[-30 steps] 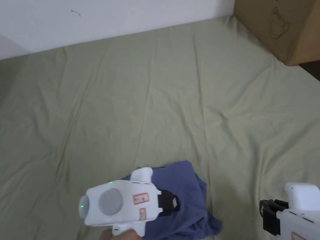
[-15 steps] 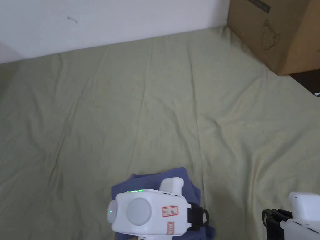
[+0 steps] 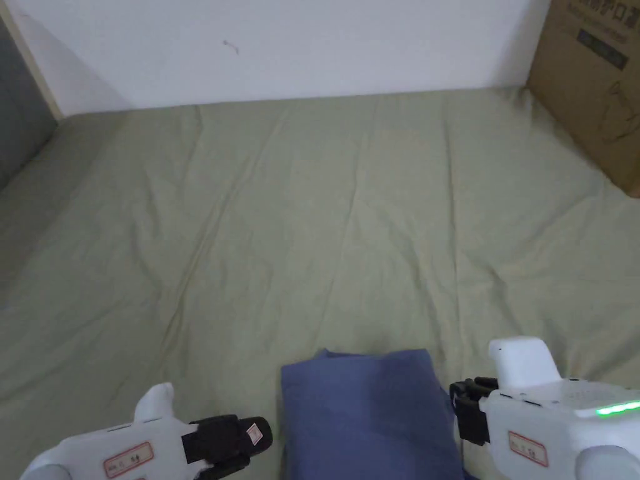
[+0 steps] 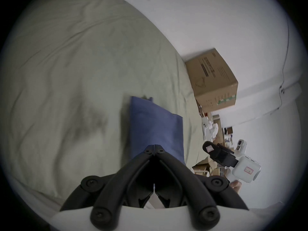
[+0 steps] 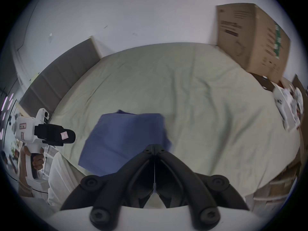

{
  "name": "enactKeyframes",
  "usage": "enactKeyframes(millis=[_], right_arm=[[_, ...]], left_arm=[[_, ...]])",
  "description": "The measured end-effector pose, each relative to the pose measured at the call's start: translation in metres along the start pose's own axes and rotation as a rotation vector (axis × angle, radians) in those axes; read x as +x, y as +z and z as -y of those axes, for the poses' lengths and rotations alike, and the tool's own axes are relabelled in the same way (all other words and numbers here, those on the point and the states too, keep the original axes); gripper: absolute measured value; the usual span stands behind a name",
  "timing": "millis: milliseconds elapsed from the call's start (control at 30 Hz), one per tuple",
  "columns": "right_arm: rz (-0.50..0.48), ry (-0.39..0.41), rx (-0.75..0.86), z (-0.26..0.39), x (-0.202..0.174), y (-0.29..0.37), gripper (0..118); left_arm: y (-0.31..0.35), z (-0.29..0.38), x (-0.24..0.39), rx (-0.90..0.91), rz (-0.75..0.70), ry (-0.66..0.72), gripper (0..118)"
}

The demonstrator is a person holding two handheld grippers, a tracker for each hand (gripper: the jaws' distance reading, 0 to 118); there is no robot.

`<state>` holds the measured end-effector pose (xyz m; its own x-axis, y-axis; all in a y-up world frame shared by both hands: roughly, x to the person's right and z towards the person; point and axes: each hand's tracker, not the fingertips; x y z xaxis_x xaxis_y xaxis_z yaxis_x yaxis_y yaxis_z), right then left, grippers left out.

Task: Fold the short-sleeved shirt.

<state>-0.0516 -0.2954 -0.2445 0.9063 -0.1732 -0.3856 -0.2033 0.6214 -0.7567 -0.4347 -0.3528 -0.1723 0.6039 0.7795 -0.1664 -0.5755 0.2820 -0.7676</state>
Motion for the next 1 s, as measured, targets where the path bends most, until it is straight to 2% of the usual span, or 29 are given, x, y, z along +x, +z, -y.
enactKeyframes(millis=[100,133,167,200,233,267,300,400,567,700,733,767,800,833,867,900,933,1000], right_arm=[[-0.033,0.066,-0.077,-0.010,-0.021,-0.036,0],[-0.036,0.082,-0.120,-0.010,-0.025,-0.052,0],[-0.019,0.085,-0.162,-0.010,-0.028,-0.065,0],[-0.002,0.093,-0.199,-0.006,-0.029,-0.079,0],[0.028,0.107,-0.233,-0.001,-0.030,-0.092,0],[0.047,0.106,-0.253,0.003,-0.029,-0.098,0],[0.031,0.104,-0.229,0.006,-0.029,-0.099,0],[0.027,0.090,-0.221,0.001,-0.027,-0.090,0],[0.019,0.058,-0.229,0.001,-0.024,-0.092,0],[0.019,0.044,-0.229,0.001,-0.023,-0.092,0],[0.019,0.041,-0.229,0.001,-0.023,-0.092,0],[0.019,0.041,-0.229,0.001,-0.023,-0.092,0],[0.023,0.042,-0.230,0.001,-0.023,-0.092,0],[0.033,0.044,-0.232,0.000,-0.024,-0.092,0],[0.038,0.047,-0.232,0.000,-0.023,-0.092,0],[0.034,0.042,-0.233,-0.001,-0.023,-0.090,0],[0.029,0.020,-0.226,-0.002,-0.022,-0.087,0],[0.002,-0.025,-0.199,-0.005,-0.023,-0.079,0]], left_arm=[[0.005,0.003,-0.019,-0.020,0.046,0.050,1],[0.003,0.003,-0.024,-0.040,0.068,0.066,9],[0.002,0.003,-0.028,-0.044,0.080,0.085,26],[0.000,0.003,-0.033,-0.046,0.090,0.104,58],[-0.003,0.003,-0.036,-0.047,0.100,0.125,82],[-0.007,0.002,-0.039,-0.052,0.112,0.143,99],[-0.011,0.000,-0.041,-0.066,0.133,0.154,107],[-0.027,-0.007,-0.046,-0.074,0.226,0.212,112],[-0.074,-0.023,-0.049,-0.159,0.182,0.263,112],[-0.105,-0.029,-0.040,-0.228,0.279,0.261,111],[-0.112,-0.030,-0.034,-0.248,0.269,0.266,105],[-0.117,-0.029,-0.030,-0.274,0.260,0.233,85],[-0.125,-0.027,-0.022,-0.292,0.182,0.150,39],[-0.132,-0.025,-0.018,-0.311,0.049,0.043,30],[-0.133,-0.026,-0.023,-0.308,0.061,0.069,30],[-0.129,-0.028,-0.029,-0.306,0.154,0.145,29],[-0.122,-0.031,-0.031,-0.297,0.178,0.187,29],[-0.113,-0.035,-0.025,-0.281,0.126,0.083,28]])
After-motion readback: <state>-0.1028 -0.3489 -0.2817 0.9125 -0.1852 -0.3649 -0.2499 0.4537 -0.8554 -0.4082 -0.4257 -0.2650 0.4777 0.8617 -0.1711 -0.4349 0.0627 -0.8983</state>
